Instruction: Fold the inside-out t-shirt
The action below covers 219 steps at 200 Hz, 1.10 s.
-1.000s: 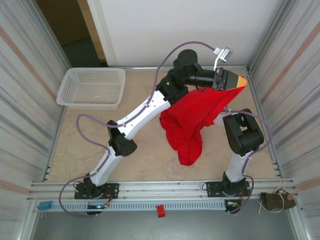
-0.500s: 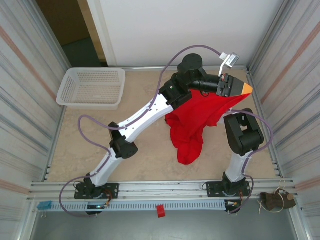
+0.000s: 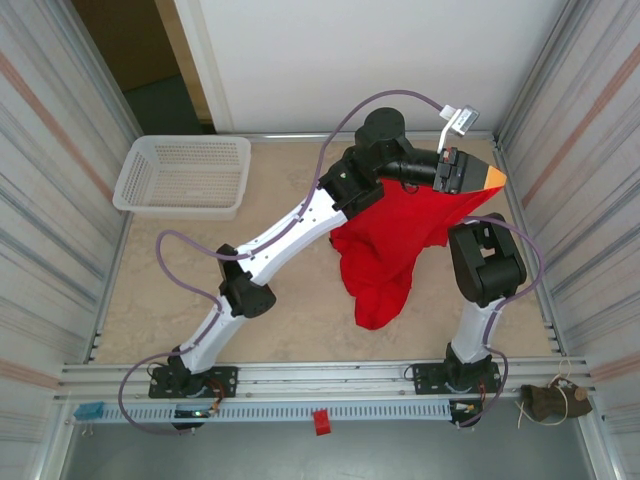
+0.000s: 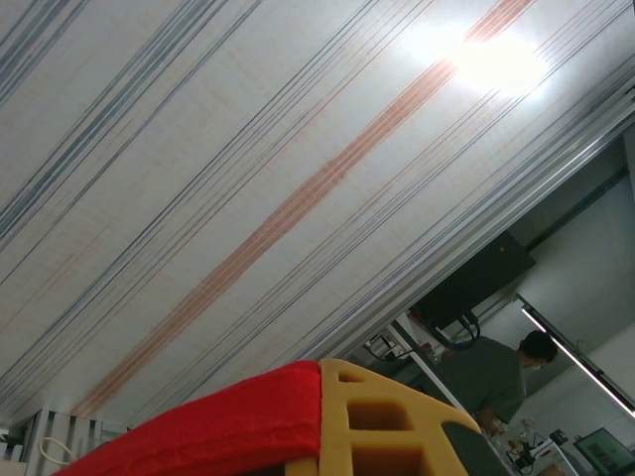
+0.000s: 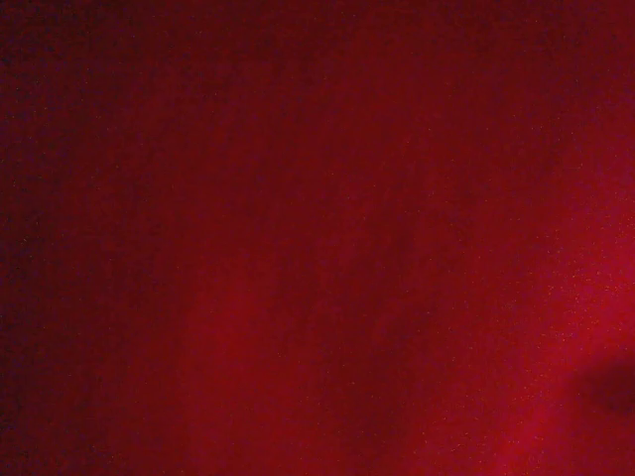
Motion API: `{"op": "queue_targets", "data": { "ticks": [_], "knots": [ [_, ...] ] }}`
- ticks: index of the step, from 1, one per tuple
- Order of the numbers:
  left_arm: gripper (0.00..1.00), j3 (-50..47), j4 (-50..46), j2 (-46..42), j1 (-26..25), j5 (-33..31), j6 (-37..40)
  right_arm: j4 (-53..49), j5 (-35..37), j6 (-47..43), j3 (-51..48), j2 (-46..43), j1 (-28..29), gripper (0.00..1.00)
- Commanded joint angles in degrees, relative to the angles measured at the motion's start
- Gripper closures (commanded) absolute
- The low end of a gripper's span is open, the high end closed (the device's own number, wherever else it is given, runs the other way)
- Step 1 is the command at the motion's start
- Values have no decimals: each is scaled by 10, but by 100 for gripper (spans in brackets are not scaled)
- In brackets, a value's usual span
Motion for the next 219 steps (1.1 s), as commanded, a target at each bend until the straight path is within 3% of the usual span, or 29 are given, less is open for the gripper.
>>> {"op": "queue_targets", "data": {
  "ticks": [1, 48, 52, 60, 64, 72, 84, 171, 219],
  "knots": [
    [100, 0, 50, -46, -10, 11, 5, 45, -66, -9, -19, -26, -7, 100],
    [100, -11, 54, -50, -2, 6, 5, 94, -132, 3, -43, -78, -23, 100],
    [100, -11, 53, -49, -1, 7, 5, 97, -139, 5, -44, -80, -25, 92],
    [100, -12, 54, -49, -1, 6, 5, 104, -153, 8, -46, -82, -28, 62],
    [100, -12, 53, -49, -1, 5, 5, 106, -161, 10, -46, -82, -30, 52],
    [100, -12, 53, -48, 0, 5, 5, 110, -173, 15, -48, -82, -32, 41],
    [100, -12, 53, -46, 1, 3, 4, 116, -189, 21, -50, -82, -35, 33],
    [100, -32, 56, -50, 12, 4, 3, 260, -335, 124, -102, -84, -74, 26],
    [100, -38, 62, -49, 20, 6, 1, 284, -401, 126, -106, -79, -79, 20]
  ]
}}
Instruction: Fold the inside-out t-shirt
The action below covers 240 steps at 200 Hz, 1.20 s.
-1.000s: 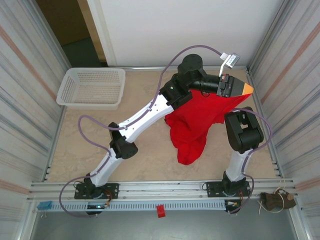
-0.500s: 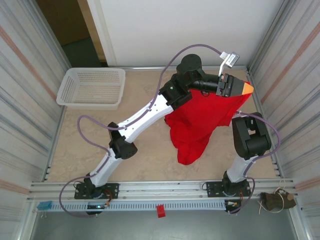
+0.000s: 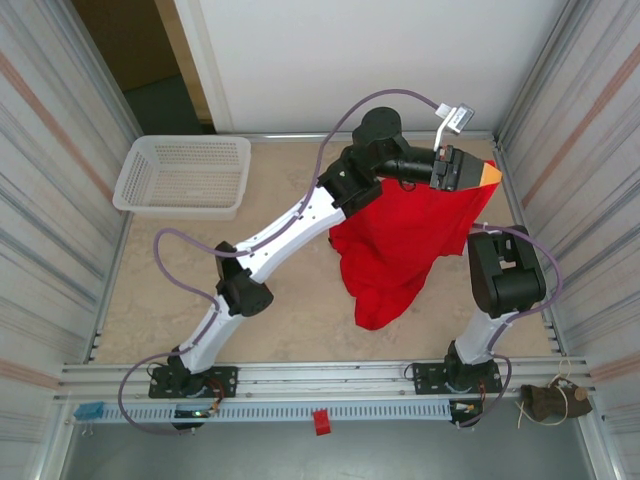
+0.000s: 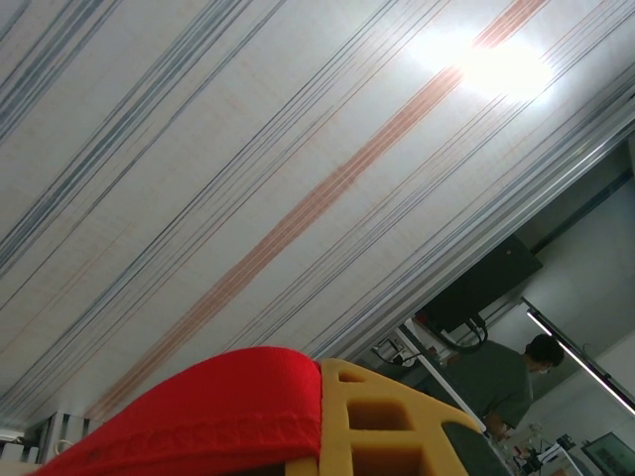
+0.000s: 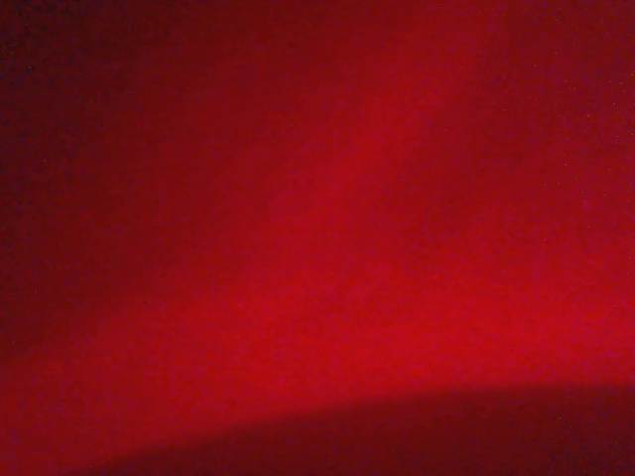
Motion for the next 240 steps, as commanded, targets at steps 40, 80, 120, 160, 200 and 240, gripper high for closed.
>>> {"op": "queue_targets", "data": {
  "ticks": [40, 80, 120, 160, 200, 240],
  "knots": [
    [100, 29, 30, -23, 10, 3, -5, 78, -64, 33, -3, 32, 31, 14],
    [100, 26, 28, -23, 13, 7, -8, 164, -72, 90, -2, 60, 48, 13],
    [100, 12, 36, -26, 13, 5, -10, 212, -88, 122, -3, 65, 46, 25],
    [100, 11, 37, -25, 13, 6, -11, 380, -112, 237, -12, 97, 31, 26],
    [100, 5, 38, -25, 13, 7, -11, 564, -129, 363, -4, 153, 15, 20],
    [100, 3, 39, -25, 14, 6, -10, 563, -163, 355, 9, 156, 26, 18]
  ]
}}
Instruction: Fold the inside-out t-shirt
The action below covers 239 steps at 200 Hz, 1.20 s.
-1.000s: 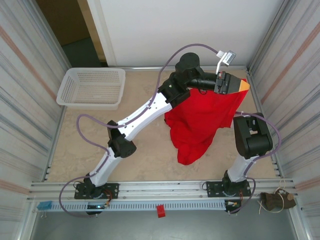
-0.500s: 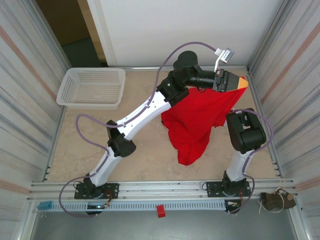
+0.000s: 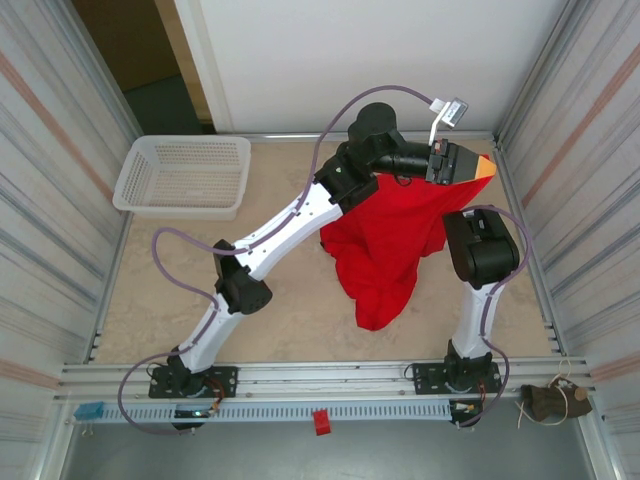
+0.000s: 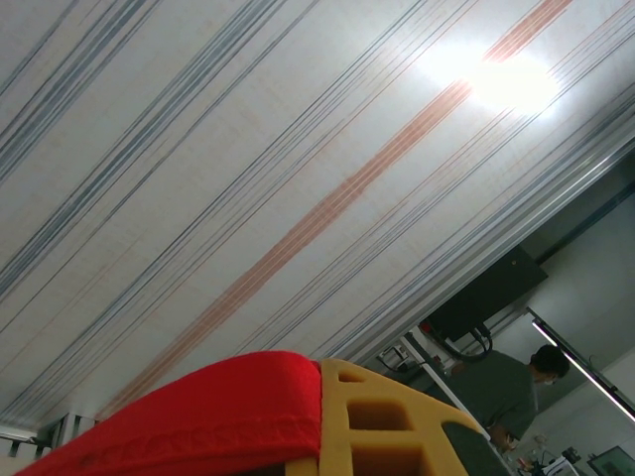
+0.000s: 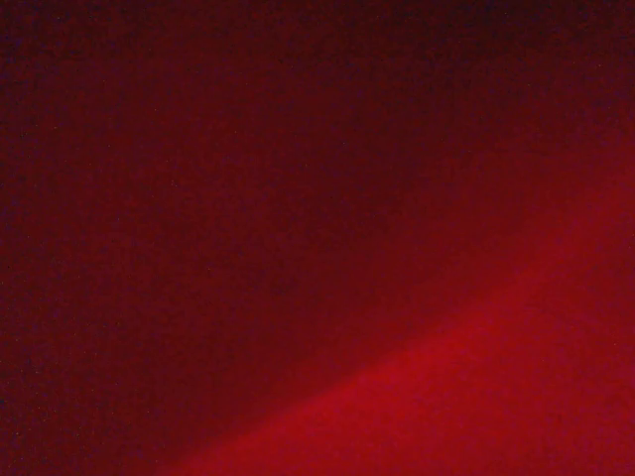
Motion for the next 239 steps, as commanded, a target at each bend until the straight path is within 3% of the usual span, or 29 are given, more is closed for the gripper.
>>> {"op": "queue_targets", "data": {
  "ticks": [1, 41, 79, 88, 121, 199, 212, 239],
  "knots": [
    [100, 2, 38, -26, 2, 6, -3, 60, -38, 23, 16, 5, 11, 17],
    [100, 1, 40, -25, 3, 6, -5, 60, -63, 24, 46, -19, 28, 17],
    [100, 0, 42, -25, 4, 6, -7, 60, -57, 30, 45, 14, 36, 20],
    [100, -2, 42, -26, 4, 7, -7, 60, -54, 29, 43, 17, 39, 30],
    [100, -5, 42, -28, 5, 7, -8, 59, -49, 28, 42, 14, 35, 100],
    [100, -8, 45, -29, 6, 7, -10, 28, -9, 8, -2, -45, -40, 100],
    [100, -8, 45, -30, 7, 7, -10, -45, 2, -47, -11, -79, -56, 100],
    [100, -18, 47, -35, 8, 4, -8, -338, 22, -239, 3, -189, -78, 100]
  ]
}}
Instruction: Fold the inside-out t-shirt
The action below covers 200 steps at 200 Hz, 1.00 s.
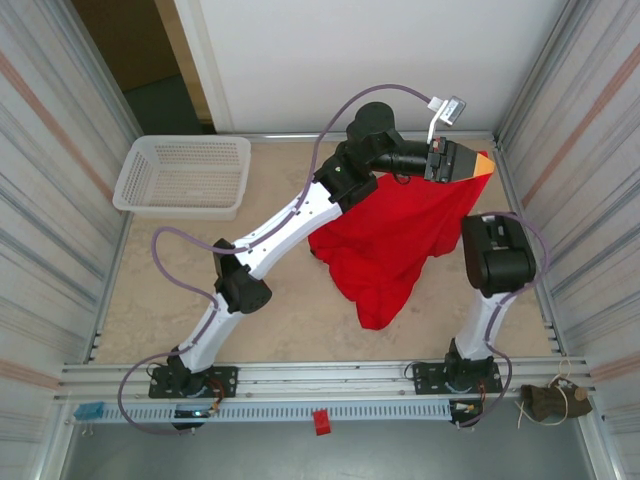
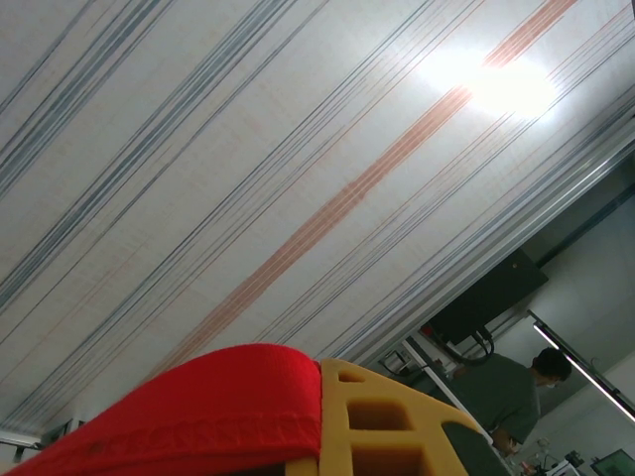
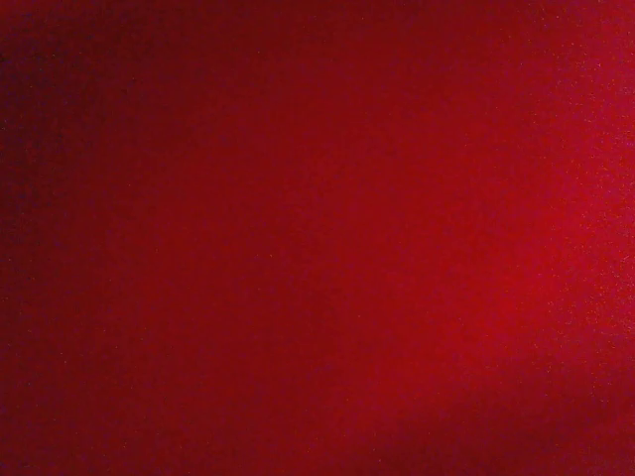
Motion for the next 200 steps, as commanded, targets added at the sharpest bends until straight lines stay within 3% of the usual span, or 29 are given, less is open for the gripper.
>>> {"op": "queue_targets", "data": {
  "ticks": [1, 24, 55, 74, 99, 120, 171, 200],
  "knots": [
    [100, -12, 34, -36, 3, 4, -3, -242, 27, -192, 17, -111, -12, 100],
    [100, -28, 45, -44, 6, -2, -3, -444, 54, -335, 56, -176, -18, 100],
    [100, -26, 49, -43, 7, -3, -5, -514, 57, -377, 67, -174, -16, 100],
    [100, -23, 48, -42, 8, -5, -5, -575, 89, -423, 65, -166, 0, 71],
    [100, -3, 44, -37, 9, -4, -7, -645, 149, -482, 70, -152, 32, 50],
    [100, 20, 43, -36, 9, -3, -9, -663, 187, -503, 68, -136, 45, 41],
    [100, 38, 47, -53, 7, -7, -1, -696, 236, -537, 73, -97, 56, 34],
    [100, 38, 43, -56, 6, -6, 4, -736, 269, -568, 85, -86, 86, 23]
  ]
}}
